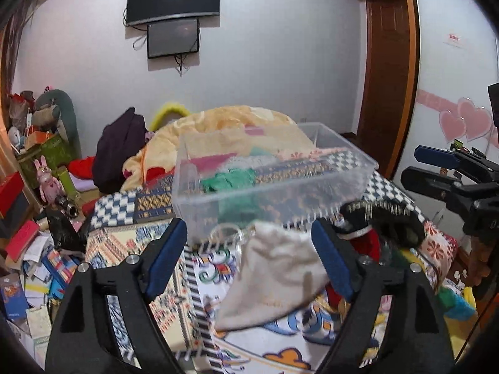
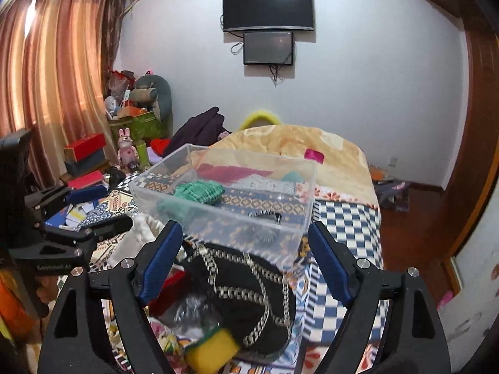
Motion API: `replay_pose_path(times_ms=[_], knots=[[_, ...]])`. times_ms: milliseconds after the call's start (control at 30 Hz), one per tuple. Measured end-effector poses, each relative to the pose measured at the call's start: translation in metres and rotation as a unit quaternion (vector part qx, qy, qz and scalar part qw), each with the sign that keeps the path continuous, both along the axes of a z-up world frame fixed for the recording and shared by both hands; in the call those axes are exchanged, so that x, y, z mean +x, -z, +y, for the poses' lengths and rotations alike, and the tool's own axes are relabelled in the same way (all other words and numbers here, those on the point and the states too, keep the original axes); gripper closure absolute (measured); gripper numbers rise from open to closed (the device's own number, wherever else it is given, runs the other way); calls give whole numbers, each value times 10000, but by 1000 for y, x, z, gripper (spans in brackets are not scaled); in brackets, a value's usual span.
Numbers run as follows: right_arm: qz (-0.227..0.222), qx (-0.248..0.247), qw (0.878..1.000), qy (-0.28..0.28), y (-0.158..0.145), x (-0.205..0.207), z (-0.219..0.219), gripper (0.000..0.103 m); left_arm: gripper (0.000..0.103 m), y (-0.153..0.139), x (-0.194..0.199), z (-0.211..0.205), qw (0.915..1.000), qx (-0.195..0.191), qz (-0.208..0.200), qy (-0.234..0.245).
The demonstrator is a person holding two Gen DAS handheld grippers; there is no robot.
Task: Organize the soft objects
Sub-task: 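Grasp the cream drawstring pouch with the left gripper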
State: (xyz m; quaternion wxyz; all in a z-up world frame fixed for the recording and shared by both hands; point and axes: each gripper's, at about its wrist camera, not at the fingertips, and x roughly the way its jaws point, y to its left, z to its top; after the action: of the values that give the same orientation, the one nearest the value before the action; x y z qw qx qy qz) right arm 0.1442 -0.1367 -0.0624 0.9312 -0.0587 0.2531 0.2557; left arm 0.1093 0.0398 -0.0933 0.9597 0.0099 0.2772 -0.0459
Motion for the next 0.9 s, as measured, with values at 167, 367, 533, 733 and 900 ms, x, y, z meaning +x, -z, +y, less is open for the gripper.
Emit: replay_pose_path(times_ms=[167,367,533,733,900], knots=[[338,-14,9994,-68,17,-3,2,22,17,28,-1,4,9992,-184,354,-42],[710,70,9974,-71,35,1,-4,26,17,47,5,5,9965,-413,724,-41],[860,131,9962,-38,41,1,-10,39,20,55,10,7,9932,-703,927,-16],[902,233,9956,-44,42,1,-14,65,49,63,10,-4,9930,-557,1039,107],[891,279,9956,51,42,-1,-18,83,78,64,7,-7,9938,-492,984,153]])
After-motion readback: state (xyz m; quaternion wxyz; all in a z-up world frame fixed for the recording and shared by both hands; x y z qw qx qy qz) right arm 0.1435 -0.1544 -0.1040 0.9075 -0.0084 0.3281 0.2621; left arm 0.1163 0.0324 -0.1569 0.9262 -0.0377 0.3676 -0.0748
